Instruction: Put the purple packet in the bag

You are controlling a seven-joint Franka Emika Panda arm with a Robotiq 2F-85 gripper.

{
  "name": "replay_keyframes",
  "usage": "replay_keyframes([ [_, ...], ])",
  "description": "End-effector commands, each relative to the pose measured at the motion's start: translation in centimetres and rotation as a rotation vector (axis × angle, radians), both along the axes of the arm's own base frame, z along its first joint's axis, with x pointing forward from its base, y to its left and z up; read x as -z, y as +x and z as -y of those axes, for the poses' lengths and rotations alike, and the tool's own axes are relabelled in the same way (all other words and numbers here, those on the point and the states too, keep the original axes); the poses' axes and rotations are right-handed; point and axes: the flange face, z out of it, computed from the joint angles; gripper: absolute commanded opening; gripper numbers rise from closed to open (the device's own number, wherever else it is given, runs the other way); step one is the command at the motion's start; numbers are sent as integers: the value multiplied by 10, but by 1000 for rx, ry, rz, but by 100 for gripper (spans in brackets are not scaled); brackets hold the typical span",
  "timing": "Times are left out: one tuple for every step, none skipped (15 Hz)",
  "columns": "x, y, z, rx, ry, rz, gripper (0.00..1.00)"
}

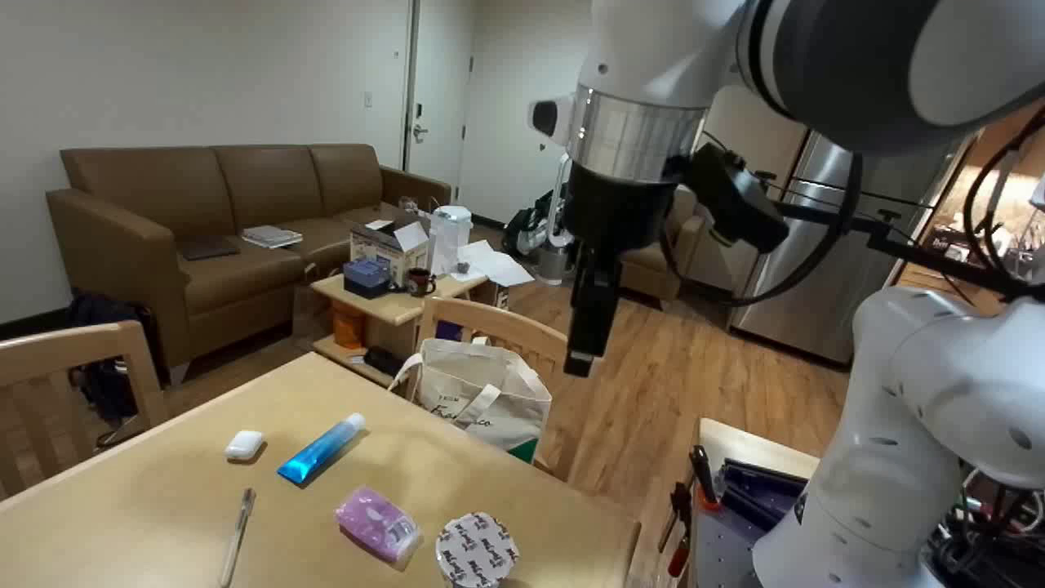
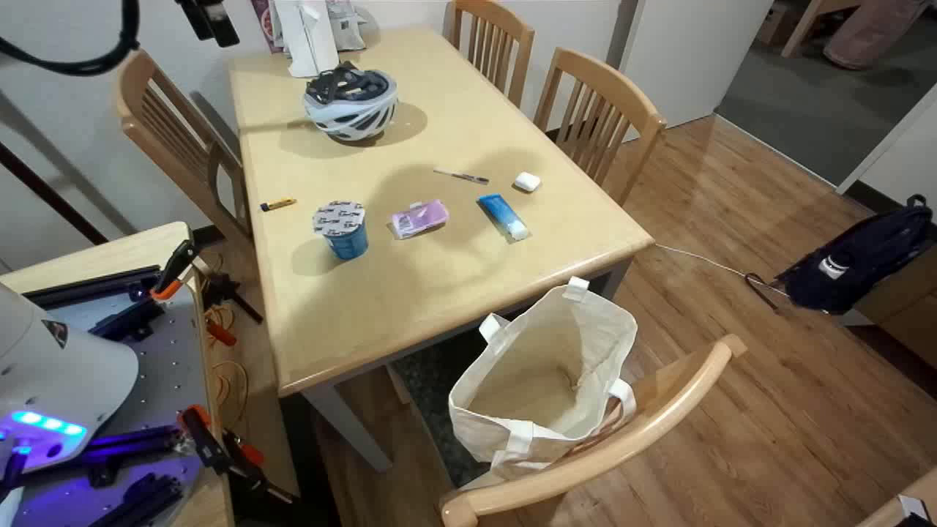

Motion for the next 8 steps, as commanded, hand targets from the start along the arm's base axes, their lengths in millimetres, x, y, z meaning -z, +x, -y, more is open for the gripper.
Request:
replay_keyframes([
  [0, 0, 0, 0, 0, -1, 100],
  [0, 0, 0, 0, 0, -1, 100],
  [0, 0, 0, 0, 0, -1, 100],
  [0, 0, 0, 0, 0, -1, 100],
  [0, 0, 0, 0, 0, -1, 100],
  [0, 0, 0, 0, 0, -1, 100],
  [0, 0, 0, 0, 0, -1, 100],
  [5, 5, -5, -1, 44, 27, 100],
])
